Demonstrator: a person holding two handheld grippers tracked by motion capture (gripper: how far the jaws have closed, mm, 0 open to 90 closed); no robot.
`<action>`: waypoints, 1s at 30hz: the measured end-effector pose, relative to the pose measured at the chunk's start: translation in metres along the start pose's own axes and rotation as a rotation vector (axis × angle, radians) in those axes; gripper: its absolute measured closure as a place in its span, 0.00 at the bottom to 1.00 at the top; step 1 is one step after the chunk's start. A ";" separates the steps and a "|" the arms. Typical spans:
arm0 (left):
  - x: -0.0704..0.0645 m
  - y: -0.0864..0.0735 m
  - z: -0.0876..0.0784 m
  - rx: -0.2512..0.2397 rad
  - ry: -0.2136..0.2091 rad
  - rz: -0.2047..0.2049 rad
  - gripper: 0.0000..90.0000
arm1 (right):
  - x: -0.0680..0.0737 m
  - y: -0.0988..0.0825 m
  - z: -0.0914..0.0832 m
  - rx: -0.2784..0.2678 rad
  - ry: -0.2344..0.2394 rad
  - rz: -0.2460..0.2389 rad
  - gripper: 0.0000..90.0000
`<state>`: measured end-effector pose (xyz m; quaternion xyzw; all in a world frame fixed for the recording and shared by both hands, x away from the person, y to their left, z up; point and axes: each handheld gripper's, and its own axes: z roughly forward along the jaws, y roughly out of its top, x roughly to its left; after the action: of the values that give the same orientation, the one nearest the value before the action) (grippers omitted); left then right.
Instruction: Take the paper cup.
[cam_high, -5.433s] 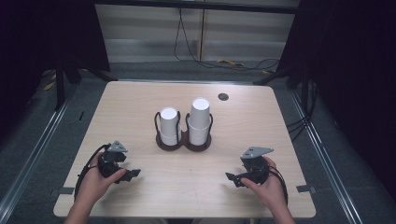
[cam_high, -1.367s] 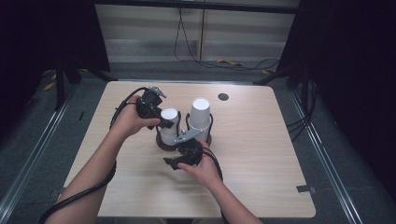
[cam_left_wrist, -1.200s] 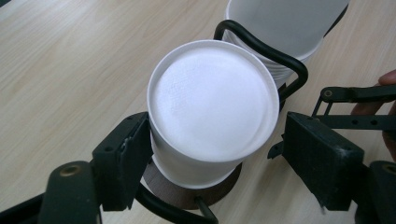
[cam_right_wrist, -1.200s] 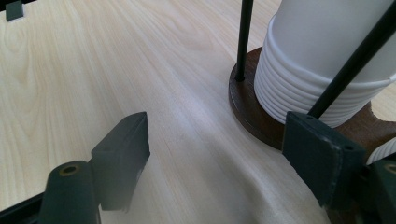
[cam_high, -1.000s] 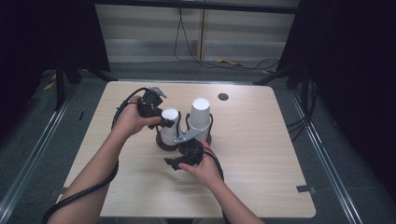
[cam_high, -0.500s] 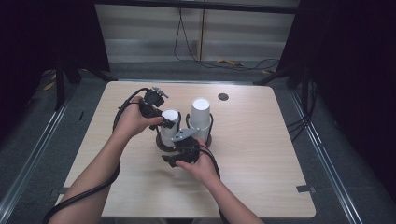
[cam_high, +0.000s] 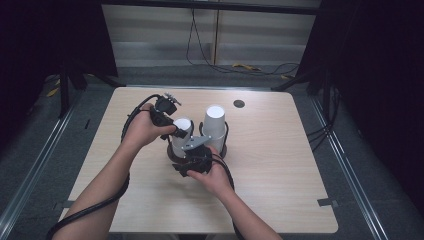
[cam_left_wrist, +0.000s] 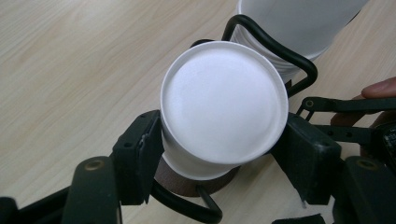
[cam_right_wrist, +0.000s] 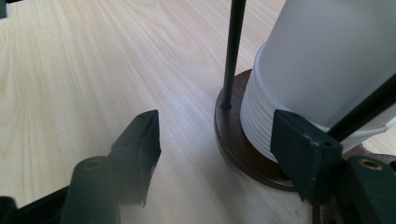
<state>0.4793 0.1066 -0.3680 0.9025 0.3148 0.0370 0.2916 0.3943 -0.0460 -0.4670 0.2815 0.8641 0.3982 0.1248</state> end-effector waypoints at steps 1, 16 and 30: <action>0.000 0.000 0.000 0.004 0.002 0.002 0.38 | -0.001 0.000 0.000 -0.002 0.003 0.000 0.38; -0.001 0.002 -0.002 0.026 0.012 -0.011 0.38 | -0.002 -0.004 0.002 0.014 -0.010 0.009 0.38; -0.001 0.004 -0.002 0.034 0.009 -0.033 0.39 | -0.003 -0.006 0.002 0.000 -0.012 0.014 0.38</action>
<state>0.4798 0.1045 -0.3638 0.9019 0.3315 0.0308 0.2752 0.3955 -0.0497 -0.4727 0.2900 0.8612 0.3976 0.1271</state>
